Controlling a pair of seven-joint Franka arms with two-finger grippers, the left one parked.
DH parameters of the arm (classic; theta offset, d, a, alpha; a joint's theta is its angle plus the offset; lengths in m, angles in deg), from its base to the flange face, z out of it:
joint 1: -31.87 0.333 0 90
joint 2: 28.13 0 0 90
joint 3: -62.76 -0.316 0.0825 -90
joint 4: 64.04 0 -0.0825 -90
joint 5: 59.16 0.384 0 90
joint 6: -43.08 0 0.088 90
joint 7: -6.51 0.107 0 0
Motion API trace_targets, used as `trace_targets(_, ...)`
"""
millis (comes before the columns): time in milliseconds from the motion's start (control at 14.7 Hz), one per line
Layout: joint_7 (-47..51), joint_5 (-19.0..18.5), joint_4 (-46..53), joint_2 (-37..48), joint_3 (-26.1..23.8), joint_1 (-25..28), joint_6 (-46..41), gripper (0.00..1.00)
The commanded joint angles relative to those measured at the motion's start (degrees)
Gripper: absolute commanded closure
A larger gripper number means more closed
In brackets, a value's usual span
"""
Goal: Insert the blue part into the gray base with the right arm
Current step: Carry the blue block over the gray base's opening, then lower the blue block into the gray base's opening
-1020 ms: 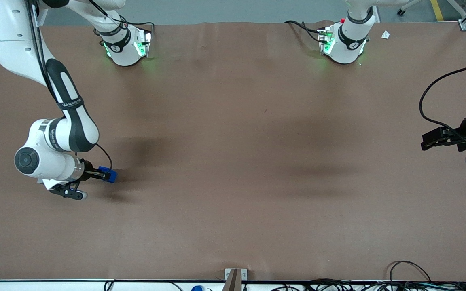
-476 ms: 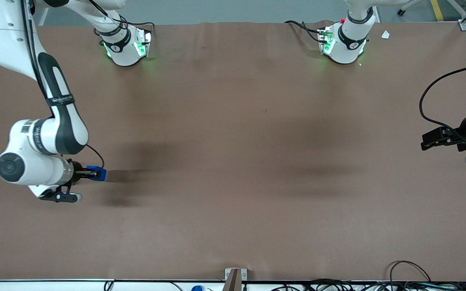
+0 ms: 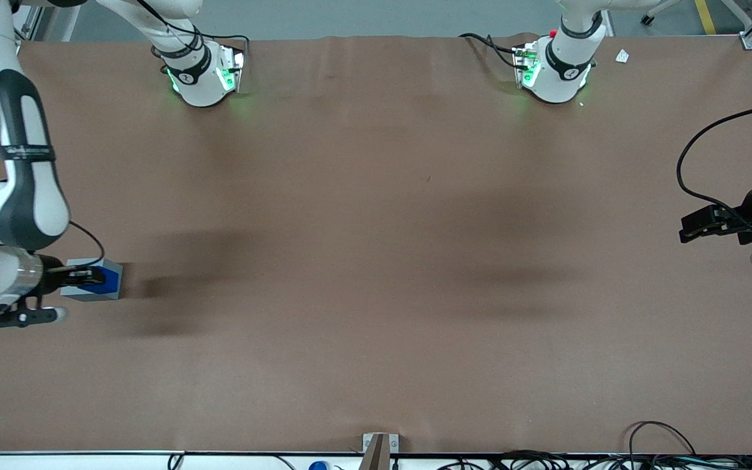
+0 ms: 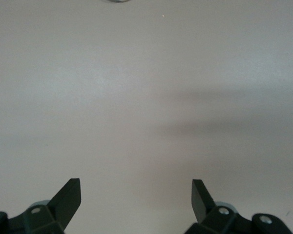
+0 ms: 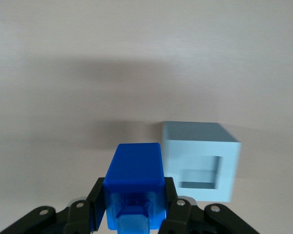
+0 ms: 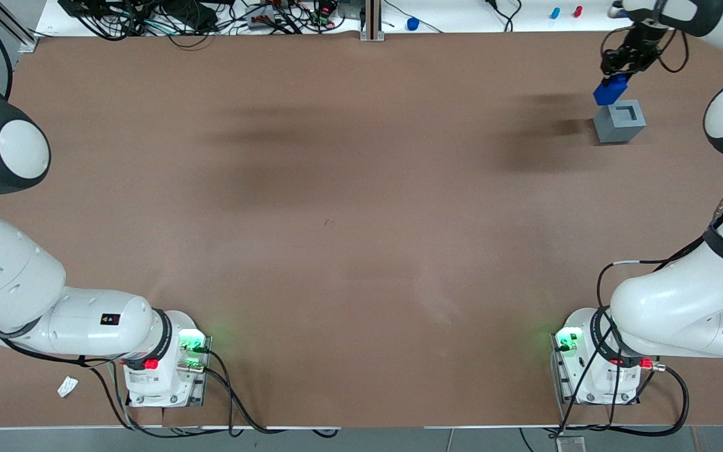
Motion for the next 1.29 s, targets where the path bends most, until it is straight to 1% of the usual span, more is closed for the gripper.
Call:
trace_targets(0,-0.5,-0.4,0.4,0.0,-0.7,-1.8,1.1,1.0)
trace_targets(204,-0.5,-0.6,0.3,-0.2,-0.7,-4.3,2.8,1.0)
trace_targets(476,-0.1,-0.7,-0.5,-0.5,-0.6,-6.0,2.8,1.0)
trace_targets(884,0.0,-0.6,-3.3,-0.7,-0.6,-6.2,2.7,1.0)
trace_targets(1224,-0.1,-1.2,-3.5,-0.8,-0.5,-6.2,2.6,1.0)
